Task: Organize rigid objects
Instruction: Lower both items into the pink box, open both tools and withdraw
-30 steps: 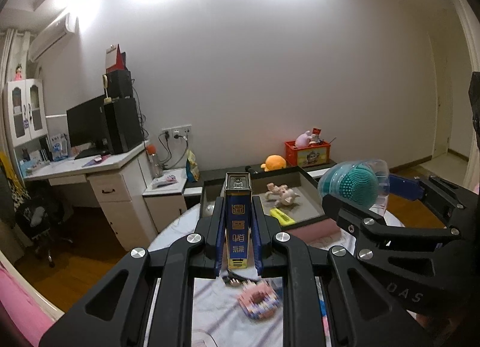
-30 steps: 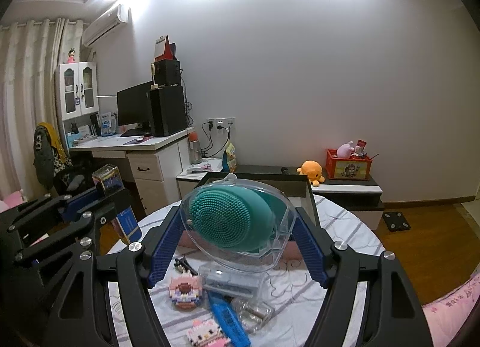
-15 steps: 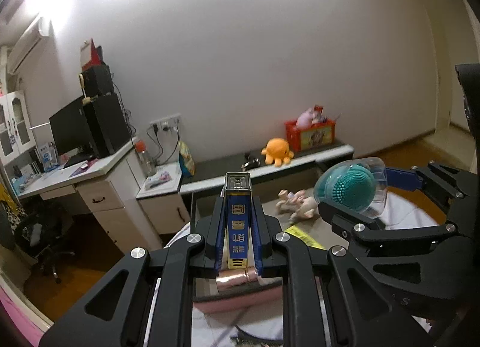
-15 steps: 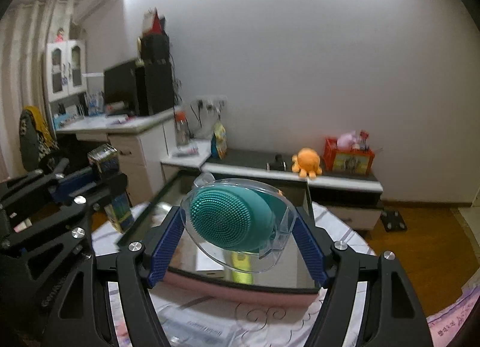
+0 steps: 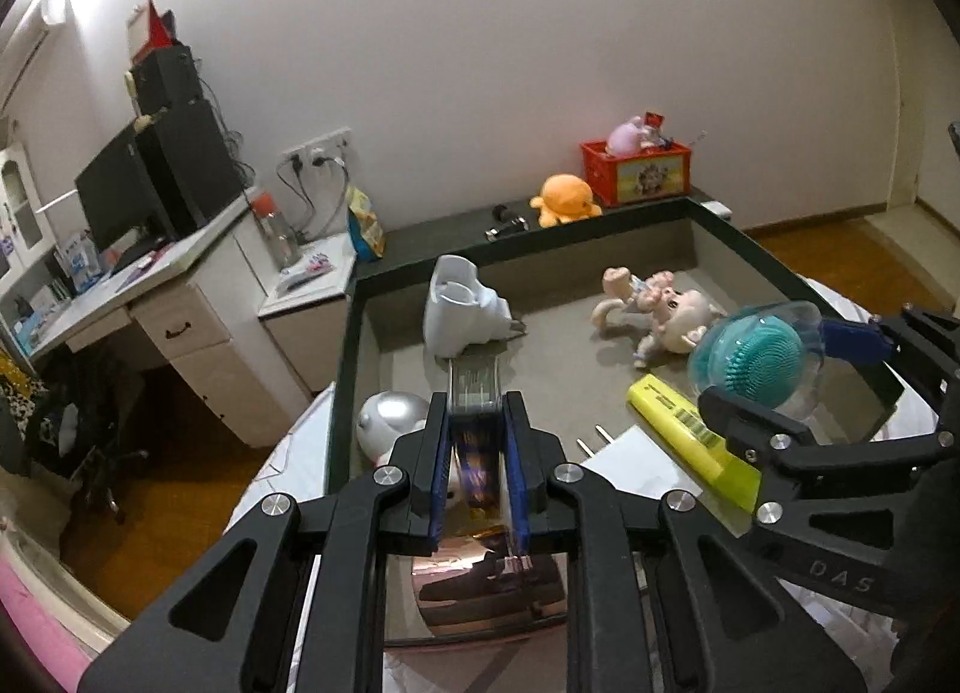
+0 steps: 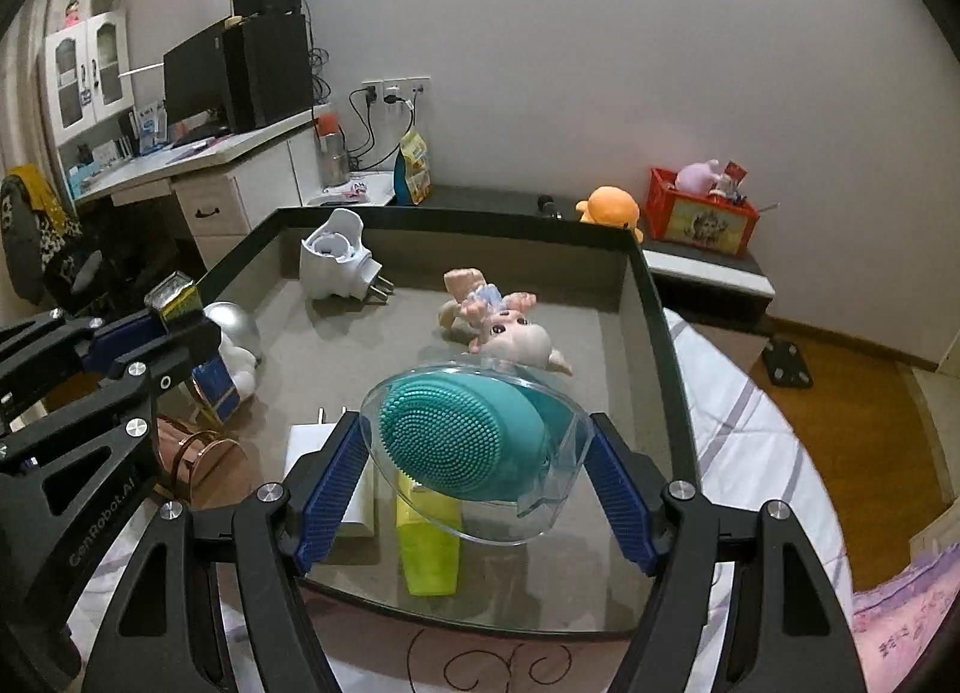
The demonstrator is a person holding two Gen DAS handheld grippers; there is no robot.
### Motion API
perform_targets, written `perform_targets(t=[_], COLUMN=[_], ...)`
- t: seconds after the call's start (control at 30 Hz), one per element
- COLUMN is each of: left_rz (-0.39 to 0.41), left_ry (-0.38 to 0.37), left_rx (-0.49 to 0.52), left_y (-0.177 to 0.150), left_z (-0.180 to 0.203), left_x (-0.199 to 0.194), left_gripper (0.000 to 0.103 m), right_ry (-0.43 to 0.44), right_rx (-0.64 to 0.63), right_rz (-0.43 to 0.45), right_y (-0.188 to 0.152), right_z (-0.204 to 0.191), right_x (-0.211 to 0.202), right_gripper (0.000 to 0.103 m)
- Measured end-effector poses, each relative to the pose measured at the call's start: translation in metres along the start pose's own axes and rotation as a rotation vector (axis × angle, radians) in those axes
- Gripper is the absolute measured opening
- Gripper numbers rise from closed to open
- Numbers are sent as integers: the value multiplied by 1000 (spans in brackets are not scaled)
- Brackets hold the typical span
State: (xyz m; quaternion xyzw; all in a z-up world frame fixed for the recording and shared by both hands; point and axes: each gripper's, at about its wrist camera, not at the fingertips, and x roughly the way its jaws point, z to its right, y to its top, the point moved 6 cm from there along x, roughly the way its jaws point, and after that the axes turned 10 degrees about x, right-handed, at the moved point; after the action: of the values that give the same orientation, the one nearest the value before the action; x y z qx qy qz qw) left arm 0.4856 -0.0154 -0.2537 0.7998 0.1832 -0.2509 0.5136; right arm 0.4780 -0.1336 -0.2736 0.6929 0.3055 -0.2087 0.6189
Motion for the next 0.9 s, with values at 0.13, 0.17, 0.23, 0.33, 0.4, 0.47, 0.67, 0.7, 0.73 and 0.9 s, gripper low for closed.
perform_targets(t=[0.13,0.17,0.23,0.33,0.4,0.47,0.67,0.7,0.73,0.9], left_rz=[22,29,50,107,142,176,298,312,316,326], left_ry=[19,23,34,65,84,111,170,172,173,171], left_rx=[3,3,-2,-33,-68,-89,-131,-140,-144,-151], left_y=[4,5,7,9,7,3,-16,-22,-26,-58], left_z=[-3,-4,-8,-18,-27,-34,-41,-40,-39,-25], left_x=[-12,-16,-29,-58,-81,-100,-170,-181,-188,-220], left_gripper=[22,27,46,73,88,98,103,103,103,103], right_ry=[10,6,16,17,37,52,84,89,91,97], right_rx=[20,22,34,43,48,57,47,41,37,13], right_rz=[22,35,74,128,155,181,296,318,330,378], right_y=[2,3,7,11,11,10,-4,-10,-13,-44], right_z=[2,1,-1,-4,-6,-9,-22,-26,-27,-35], right_x=[-8,-13,-29,-56,-74,-92,-155,-167,-174,-209], right_gripper=[75,75,77,81,82,82,85,85,85,86])
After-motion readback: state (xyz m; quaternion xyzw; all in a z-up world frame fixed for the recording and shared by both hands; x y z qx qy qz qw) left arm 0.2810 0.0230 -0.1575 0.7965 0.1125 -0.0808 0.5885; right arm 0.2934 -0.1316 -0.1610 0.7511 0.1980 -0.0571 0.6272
